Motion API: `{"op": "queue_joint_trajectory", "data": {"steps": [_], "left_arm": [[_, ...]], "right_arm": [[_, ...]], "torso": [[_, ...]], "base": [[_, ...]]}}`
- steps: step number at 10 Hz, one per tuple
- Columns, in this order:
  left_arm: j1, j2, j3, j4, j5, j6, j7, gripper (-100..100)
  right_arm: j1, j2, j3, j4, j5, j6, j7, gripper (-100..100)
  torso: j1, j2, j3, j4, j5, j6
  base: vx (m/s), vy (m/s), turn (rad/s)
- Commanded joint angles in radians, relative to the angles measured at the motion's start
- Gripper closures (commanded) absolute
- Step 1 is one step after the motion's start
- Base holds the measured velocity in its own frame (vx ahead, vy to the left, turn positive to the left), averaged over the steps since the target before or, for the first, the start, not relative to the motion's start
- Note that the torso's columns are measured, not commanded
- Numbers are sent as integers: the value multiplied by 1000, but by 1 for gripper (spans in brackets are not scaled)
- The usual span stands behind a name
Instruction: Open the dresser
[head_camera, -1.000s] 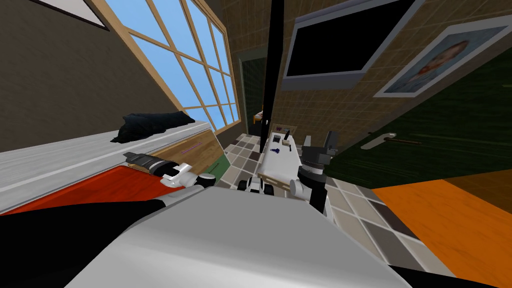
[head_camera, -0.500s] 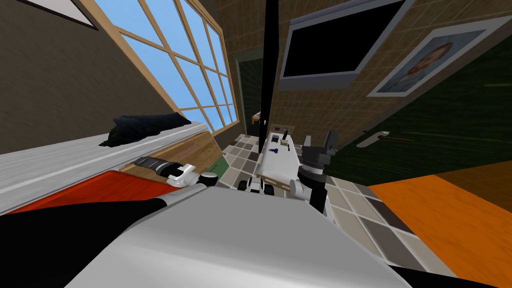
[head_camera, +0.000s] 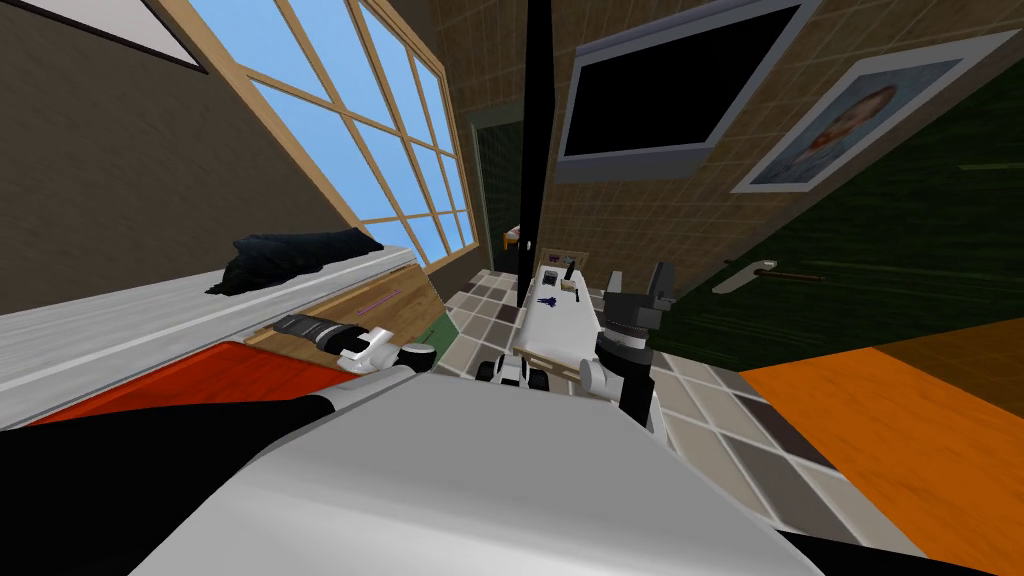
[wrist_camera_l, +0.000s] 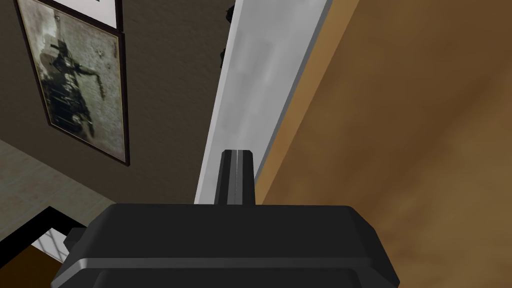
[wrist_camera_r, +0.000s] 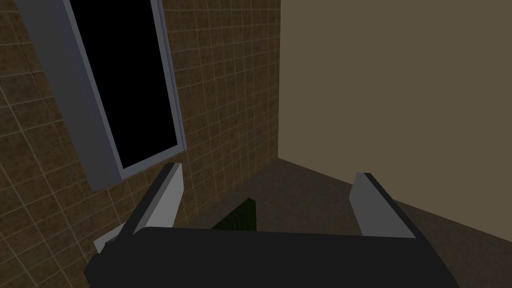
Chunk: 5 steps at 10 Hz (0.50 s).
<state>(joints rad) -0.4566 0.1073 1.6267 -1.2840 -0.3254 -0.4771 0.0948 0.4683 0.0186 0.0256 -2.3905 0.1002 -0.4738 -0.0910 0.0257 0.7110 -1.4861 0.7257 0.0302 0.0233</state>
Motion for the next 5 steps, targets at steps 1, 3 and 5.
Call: {"op": "queue_joint_trajectory", "data": {"steps": [1, 3, 5], "left_arm": [[-2, -37, -4, 23, -3, 21, 4, -100], [-2, -35, -4, 23, -3, 21, 4, -100], [-2, -37, -4, 23, -3, 21, 4, -100]], "right_arm": [[0, 0, 0, 0, 0, 0, 0, 0], [0, 0, 0, 0, 0, 0, 0, 0], [0, 0, 0, 0, 0, 0, 0, 0]], "torso": [[0, -1, -1, 0, 0, 0], [1, -1, -1, 0, 1, -1], [1, 0, 1, 0, 2, -1]], "base": [[-2, -3, -14], [8, 4, 13], [-1, -2, -9]]}}
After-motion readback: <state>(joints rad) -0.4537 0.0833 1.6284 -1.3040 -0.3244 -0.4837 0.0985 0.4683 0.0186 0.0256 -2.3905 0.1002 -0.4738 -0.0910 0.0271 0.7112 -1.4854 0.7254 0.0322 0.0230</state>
